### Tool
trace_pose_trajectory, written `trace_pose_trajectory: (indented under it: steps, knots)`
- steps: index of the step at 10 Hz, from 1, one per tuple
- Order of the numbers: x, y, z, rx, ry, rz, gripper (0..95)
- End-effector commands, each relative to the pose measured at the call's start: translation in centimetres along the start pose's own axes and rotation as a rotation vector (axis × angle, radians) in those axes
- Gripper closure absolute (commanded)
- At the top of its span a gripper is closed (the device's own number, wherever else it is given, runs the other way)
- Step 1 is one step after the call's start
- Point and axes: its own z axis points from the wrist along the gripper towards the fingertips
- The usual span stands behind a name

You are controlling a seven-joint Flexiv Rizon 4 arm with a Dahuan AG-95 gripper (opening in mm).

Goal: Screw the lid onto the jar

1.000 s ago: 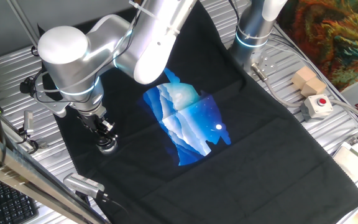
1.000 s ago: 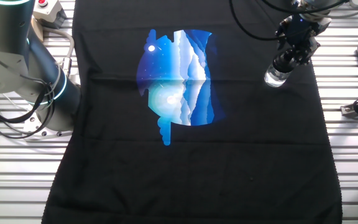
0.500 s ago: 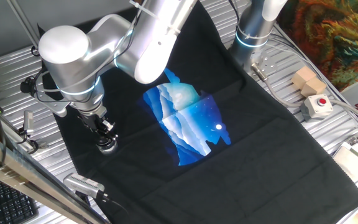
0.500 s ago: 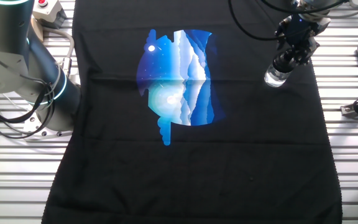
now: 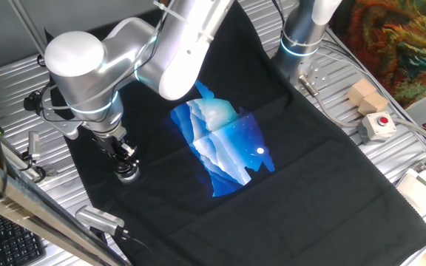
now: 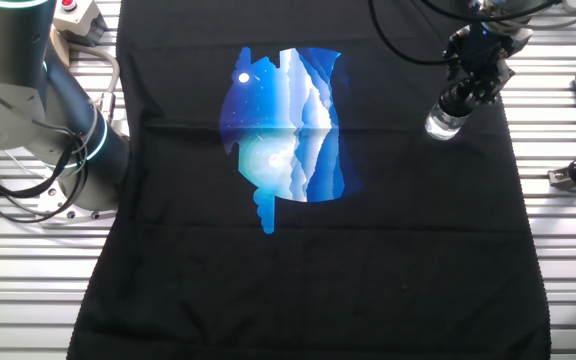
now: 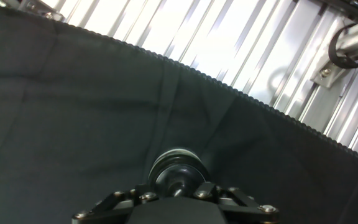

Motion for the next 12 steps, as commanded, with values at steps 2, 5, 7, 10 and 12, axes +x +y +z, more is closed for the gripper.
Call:
trace_pose_trajectory:
  steps: [2,5,7,10,12]
  knots:
    - [-0.02,0.00,0.00,-0.001,0.001,0.000,57.0]
    - [-0.01,-0.01,0.02,-0.001,0.003,0.005,57.0]
    - [-0.01,-0.03,0.02,-0.001,0.003,0.005,57.0]
    - [0.06,-0.51,-0.15,-0.003,0.001,-0.002,57.0]
    - [0.00,-0.50,-0.18,-0.002,0.002,0.000,57.0]
